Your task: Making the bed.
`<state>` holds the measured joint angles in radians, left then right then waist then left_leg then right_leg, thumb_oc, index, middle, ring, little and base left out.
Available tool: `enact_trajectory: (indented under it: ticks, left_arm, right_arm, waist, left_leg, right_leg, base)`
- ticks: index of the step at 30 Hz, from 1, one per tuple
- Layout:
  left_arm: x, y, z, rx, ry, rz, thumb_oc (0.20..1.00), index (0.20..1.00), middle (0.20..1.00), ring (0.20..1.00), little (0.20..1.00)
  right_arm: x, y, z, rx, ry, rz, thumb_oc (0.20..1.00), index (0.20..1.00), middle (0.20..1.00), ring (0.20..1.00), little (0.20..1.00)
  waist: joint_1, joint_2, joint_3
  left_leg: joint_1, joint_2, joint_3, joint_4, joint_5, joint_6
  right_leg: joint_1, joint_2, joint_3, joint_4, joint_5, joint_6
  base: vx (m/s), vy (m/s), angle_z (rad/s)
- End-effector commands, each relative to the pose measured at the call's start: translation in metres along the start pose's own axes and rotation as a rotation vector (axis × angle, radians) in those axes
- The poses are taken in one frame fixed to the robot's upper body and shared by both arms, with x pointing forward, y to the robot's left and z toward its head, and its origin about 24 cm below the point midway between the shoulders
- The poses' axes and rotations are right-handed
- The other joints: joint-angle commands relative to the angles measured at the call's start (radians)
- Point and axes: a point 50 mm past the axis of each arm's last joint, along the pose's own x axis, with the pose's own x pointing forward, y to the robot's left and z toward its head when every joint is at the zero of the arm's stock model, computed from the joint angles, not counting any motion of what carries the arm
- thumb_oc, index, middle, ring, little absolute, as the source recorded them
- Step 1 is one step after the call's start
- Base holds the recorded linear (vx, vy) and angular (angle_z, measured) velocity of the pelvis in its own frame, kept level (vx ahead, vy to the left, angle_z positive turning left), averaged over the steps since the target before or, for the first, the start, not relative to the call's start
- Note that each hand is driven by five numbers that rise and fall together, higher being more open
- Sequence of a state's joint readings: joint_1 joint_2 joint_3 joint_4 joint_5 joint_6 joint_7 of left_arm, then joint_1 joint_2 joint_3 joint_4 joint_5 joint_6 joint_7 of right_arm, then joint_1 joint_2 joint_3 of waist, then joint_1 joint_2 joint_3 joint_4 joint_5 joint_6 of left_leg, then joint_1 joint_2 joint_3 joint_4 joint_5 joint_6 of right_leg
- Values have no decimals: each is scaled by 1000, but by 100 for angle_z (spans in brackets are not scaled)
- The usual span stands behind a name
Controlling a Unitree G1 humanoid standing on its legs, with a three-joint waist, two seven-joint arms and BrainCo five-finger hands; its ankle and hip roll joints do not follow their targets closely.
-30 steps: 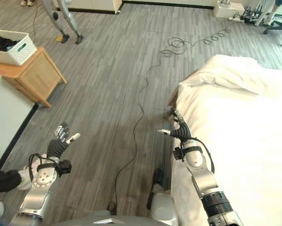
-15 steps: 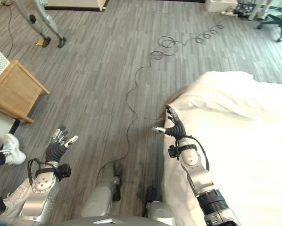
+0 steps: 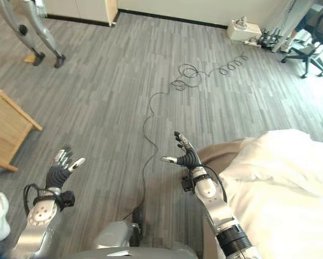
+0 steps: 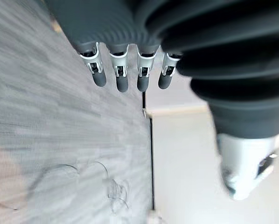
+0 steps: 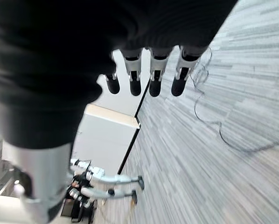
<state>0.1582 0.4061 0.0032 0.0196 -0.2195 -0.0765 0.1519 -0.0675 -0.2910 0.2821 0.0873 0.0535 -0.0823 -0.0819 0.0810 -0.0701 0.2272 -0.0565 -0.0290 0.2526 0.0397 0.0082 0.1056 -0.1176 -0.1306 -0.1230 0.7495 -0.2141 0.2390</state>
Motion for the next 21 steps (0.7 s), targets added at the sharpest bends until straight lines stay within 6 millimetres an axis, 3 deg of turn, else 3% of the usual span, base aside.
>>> enact_trajectory:
  ticks: [1,3,7,10,14,17,18,20,21]
  left_arm:
    - [-2,9,28,19,-145,21,1000,1000,1000,1000,1000]
    - [-6,9,26,4,-138,19,1000,1000,1000,1000,1000]
    - [-8,10,22,9,-125,16,1000,1000,1000,1000,1000]
    - [-9,10,18,23,-110,17,1000,1000,1000,1000,1000]
    - [-18,8,10,-21,-80,10,1000,1000,1000,1000,1000]
    - [-22,10,3,-41,-49,34,1000,1000,1000,1000,1000]
    - [-24,13,1,-50,-38,52,1000,1000,1000,1000,1000]
    - [-26,14,-1,-66,-32,77,1000,1000,1000,1000,1000]
    - [-26,14,-2,-66,-31,77,1000,1000,1000,1000,1000]
  right_arm:
    - [18,-6,37,-22,-172,-33,1000,1000,1000,1000,1000]
    - [17,-8,37,-29,-174,-31,1000,1000,1000,1000,1000]
    - [7,-17,24,-44,-121,-47,1000,1000,1000,1000,1000]
    - [0,-21,15,-46,-82,-52,1000,1000,1000,1000,1000]
    - [-9,-30,9,-59,-57,-54,1000,1000,1000,1000,1000]
    - [-10,-33,7,-75,-47,-46,1000,1000,1000,1000,1000]
    - [-10,-33,8,-81,-50,-38,1000,1000,1000,1000,1000]
    - [-8,-35,14,-114,-69,-32,1000,1000,1000,1000,1000]
    - [-8,-35,13,-114,-67,-33,1000,1000,1000,1000,1000]
  waist:
    - [-7,22,41]
    - [-11,23,31]
    - [-25,6,16]
    - [-23,1,4]
    - [-50,25,-7]
    - [-58,35,1]
    - [-55,36,8]
    - [-41,27,26]
    - [-42,33,22]
  left_leg:
    - [46,127,40,-108,-33,-63]
    - [80,131,54,-112,-66,-77]
    - [130,147,72,-100,-104,-105]
    - [148,167,86,-81,-112,-129]
    - [161,193,101,-26,-132,-154]
    - [142,226,111,104,-153,-176]
    - [127,243,101,170,-152,-180]
    - [74,227,26,281,-121,-160]
    - [78,231,11,288,-145,-169]
  right_leg:
    - [38,-44,-229,-194,94,-71]
    - [39,-53,-274,-319,32,-100]
    - [52,-25,-275,-636,82,-118]
    - [98,-24,-260,-695,126,-120]
    - [151,2,-243,-760,124,-142]
    - [184,28,-210,-804,108,-163]
    - [196,41,-194,-811,100,-177]
    - [202,52,-163,-818,100,-201]
    - [213,59,-156,-822,85,-196]
  base:
    - [228,22,-11]
    - [291,-7,-25]
    - [257,-138,-44]
    - [217,-175,-40]
    - [199,-129,-24]
    - [149,-110,-54]
    - [187,-94,-63]
    - [106,-76,-81]
    - [8,-61,-127]
